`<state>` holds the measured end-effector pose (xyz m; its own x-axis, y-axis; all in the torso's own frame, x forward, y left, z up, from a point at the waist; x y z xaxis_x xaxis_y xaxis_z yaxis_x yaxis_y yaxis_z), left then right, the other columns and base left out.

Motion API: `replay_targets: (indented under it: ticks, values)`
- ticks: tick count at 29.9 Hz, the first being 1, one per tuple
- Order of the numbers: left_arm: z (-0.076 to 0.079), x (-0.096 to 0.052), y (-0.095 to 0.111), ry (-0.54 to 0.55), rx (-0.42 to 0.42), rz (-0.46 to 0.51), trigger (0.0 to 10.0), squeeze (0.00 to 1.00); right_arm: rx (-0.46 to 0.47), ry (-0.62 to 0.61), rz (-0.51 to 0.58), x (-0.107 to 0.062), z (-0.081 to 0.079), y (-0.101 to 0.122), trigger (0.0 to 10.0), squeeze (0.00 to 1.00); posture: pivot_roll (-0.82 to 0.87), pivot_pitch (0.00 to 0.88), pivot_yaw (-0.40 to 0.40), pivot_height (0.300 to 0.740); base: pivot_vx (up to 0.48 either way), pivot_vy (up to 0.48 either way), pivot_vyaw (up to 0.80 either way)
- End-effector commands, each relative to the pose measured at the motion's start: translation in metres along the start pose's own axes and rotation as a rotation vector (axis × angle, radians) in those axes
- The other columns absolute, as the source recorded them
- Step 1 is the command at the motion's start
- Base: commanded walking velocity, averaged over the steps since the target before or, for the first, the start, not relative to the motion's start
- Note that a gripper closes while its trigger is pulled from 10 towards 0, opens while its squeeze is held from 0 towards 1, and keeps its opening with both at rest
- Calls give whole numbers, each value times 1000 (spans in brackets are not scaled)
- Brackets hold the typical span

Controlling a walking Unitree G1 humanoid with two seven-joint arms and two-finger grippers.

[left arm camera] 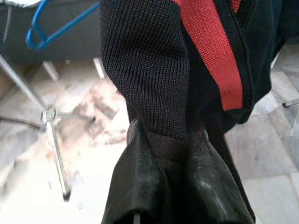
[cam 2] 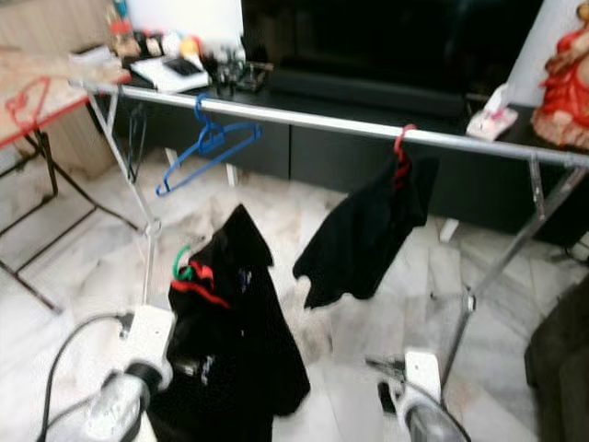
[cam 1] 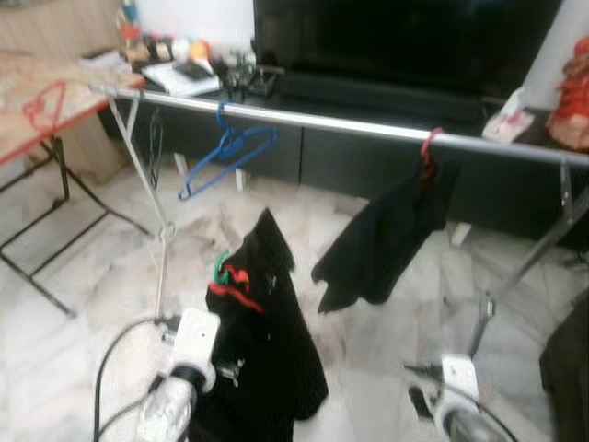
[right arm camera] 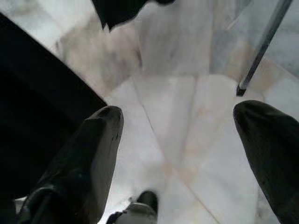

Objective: Hang hanger

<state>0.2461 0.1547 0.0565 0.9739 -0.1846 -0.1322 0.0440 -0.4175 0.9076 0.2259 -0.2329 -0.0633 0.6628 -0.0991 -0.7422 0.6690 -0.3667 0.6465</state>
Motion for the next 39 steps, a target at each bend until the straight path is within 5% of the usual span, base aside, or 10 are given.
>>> replay_targets:
  ticks: [1, 39]
  values:
    - [2, 2, 7, -4, -6, 29, 10000, 0, 10, -28, -31, -3, 10, -10, 10000, 0, 2, 0, -30, 716, 0, 334, 0]
    - [3, 5, 10, -18, -11, 39, 10000, 0, 26, -26, -28, -2, 8, -10, 10000, 0, 4, 0, -28, 716, 0, 321, -83]
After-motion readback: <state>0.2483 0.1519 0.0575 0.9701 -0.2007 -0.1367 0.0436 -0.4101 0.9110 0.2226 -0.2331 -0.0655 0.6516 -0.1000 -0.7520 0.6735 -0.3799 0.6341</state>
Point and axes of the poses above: a point about 5 cm out from each wrist's last joint towards the gripper, its own x axis pointing out of the wrist towards the gripper, its own y axis along the axis of the wrist's last joint, z = x × y, the point moved 1 cm from there along x, pointing out of the wrist towards the gripper, and after that the axes turned 15 degrees about x, right-handed, at the moved point
